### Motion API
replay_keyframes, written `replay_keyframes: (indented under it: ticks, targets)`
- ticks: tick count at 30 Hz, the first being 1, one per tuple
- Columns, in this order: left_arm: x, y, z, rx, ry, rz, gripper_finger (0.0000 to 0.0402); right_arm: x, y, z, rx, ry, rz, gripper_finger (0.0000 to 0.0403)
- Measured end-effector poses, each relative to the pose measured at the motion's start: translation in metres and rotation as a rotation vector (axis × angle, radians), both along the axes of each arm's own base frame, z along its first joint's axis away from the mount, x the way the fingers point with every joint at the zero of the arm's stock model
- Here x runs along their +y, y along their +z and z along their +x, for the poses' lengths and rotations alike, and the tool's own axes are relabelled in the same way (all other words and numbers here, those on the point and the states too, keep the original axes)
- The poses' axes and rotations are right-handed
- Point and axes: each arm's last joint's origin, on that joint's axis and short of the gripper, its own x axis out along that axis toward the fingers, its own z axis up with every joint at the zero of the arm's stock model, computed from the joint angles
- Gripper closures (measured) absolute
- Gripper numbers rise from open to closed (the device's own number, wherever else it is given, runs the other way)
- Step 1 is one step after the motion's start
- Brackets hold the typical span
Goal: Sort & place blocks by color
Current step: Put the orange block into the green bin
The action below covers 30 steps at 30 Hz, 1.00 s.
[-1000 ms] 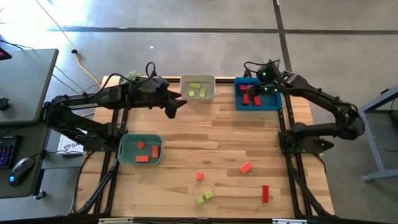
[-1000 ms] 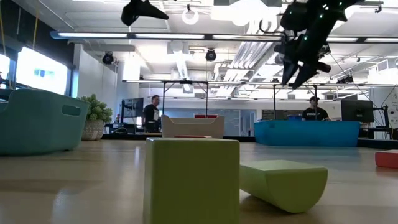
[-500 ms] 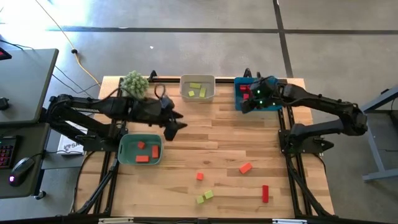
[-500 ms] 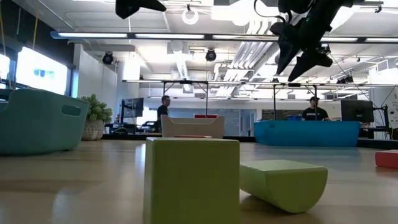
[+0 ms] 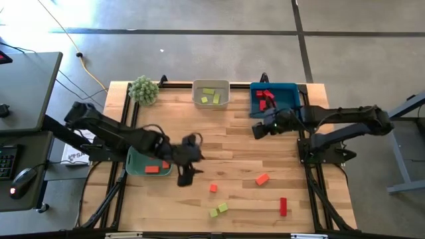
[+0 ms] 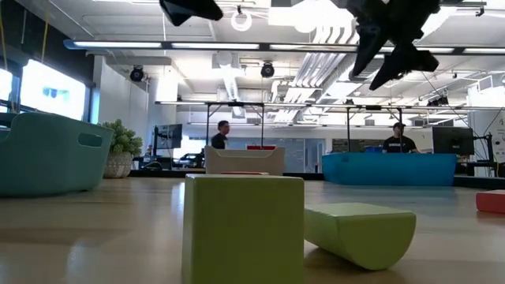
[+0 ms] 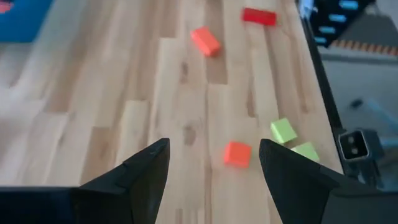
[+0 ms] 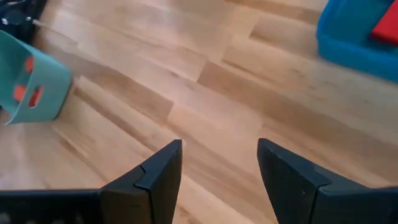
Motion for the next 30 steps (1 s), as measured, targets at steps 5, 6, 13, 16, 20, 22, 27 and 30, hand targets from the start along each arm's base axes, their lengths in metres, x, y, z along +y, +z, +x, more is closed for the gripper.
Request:
replay_keyframes:
  ticks: [5, 6, 13, 16, 20, 22, 27, 30]
  targets:
    - [-0.022, -0.026, 0.020, 0.022, -0.092, 0.075, 0.0163, 0.021, 0.000, 0.000, -0.022, -0.011, -0.013, 0.0207]
    - [-0.026, -0.031, 0.023, 0.031, -0.103, 0.089, 0.0163, 0.024, 0.000, 0.000, -0.027, -0.013, -0.014, 0.0207]
    - [-0.042, -0.062, 0.041, 0.053, -0.140, 0.120, 0.0163, 0.043, 0.000, -0.001, -0.052, -0.027, -0.004, 0.0207]
    - [-0.044, -0.077, 0.048, 0.071, -0.146, 0.131, 0.0163, 0.049, -0.001, 0.000, -0.056, -0.008, -0.001, 0.0207]
    - [-0.045, -0.092, 0.058, 0.066, -0.138, 0.131, 0.0163, 0.055, -0.003, 0.002, -0.052, 0.018, 0.000, 0.0207]
    - [-0.046, -0.098, 0.061, 0.073, -0.137, 0.134, 0.0163, 0.056, -0.004, 0.003, -0.048, 0.024, -0.003, 0.0207]
    - [-0.045, -0.114, 0.067, 0.100, -0.137, 0.132, 0.0163, 0.058, -0.006, 0.005, -0.040, 0.028, -0.007, 0.0207]
    - [-0.046, -0.122, 0.069, 0.118, -0.151, 0.123, 0.0163, 0.058, -0.007, 0.005, -0.031, 0.030, -0.009, 0.0207]
